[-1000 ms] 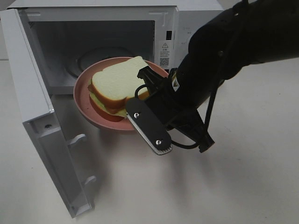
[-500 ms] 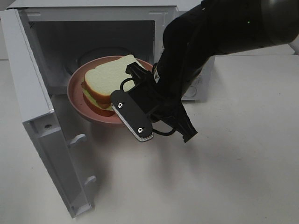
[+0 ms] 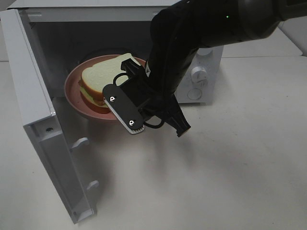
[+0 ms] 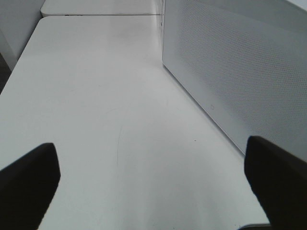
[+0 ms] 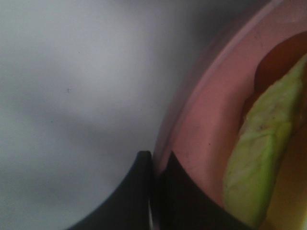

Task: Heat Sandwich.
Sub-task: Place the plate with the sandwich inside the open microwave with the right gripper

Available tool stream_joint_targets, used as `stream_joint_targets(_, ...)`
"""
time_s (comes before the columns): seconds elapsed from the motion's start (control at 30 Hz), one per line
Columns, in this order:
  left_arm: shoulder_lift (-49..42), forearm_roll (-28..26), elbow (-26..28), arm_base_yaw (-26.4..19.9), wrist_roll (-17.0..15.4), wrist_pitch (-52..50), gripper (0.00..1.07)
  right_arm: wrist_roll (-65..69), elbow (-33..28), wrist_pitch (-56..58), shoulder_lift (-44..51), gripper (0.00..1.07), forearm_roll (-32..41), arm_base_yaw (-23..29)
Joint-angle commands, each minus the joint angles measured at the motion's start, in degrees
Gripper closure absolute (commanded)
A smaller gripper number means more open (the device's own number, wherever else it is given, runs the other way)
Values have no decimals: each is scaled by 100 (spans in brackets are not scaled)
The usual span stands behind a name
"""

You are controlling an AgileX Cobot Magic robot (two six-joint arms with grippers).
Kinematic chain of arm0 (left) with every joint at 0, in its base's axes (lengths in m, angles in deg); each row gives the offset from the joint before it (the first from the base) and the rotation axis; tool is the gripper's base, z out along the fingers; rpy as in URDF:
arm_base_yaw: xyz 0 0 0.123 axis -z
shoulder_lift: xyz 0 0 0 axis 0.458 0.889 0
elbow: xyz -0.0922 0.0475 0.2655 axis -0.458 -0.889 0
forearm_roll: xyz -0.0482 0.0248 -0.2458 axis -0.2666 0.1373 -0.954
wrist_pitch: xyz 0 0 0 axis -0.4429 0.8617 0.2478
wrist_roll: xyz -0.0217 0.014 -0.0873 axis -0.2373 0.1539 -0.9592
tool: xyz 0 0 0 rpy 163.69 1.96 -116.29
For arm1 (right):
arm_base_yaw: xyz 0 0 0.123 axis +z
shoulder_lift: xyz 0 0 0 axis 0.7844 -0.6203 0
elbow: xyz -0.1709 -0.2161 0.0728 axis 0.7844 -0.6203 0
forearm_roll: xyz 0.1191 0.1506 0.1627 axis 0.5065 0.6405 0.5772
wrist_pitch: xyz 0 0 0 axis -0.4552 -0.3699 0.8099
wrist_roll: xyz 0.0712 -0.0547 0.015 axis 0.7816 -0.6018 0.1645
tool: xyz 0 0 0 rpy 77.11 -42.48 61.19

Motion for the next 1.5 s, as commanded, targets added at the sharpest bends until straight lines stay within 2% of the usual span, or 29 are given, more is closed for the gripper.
stream_joint_targets(0.03,-155,-23,-11,0,0,-46,7,-6,286,155,-115,107,23,-17)
stream_joint_targets(0.43,-155,-23,-11,0,0,-46,7,189,1169,602,-642,107,23,-17)
stream_joint_targets(0.67,-155,-17,-11,0,0,-46,7,596,1902,882,-1060,107,0,-17)
stream_joint_targets(1.17,-155,-17,-11,0,0,-46,7,1238,2991,882,-1667,106,-29,-17)
stream_joint_targets(1.5,-155,-17,-11,0,0,-46,7,1662,3690,894,-2063,106,-413,-17)
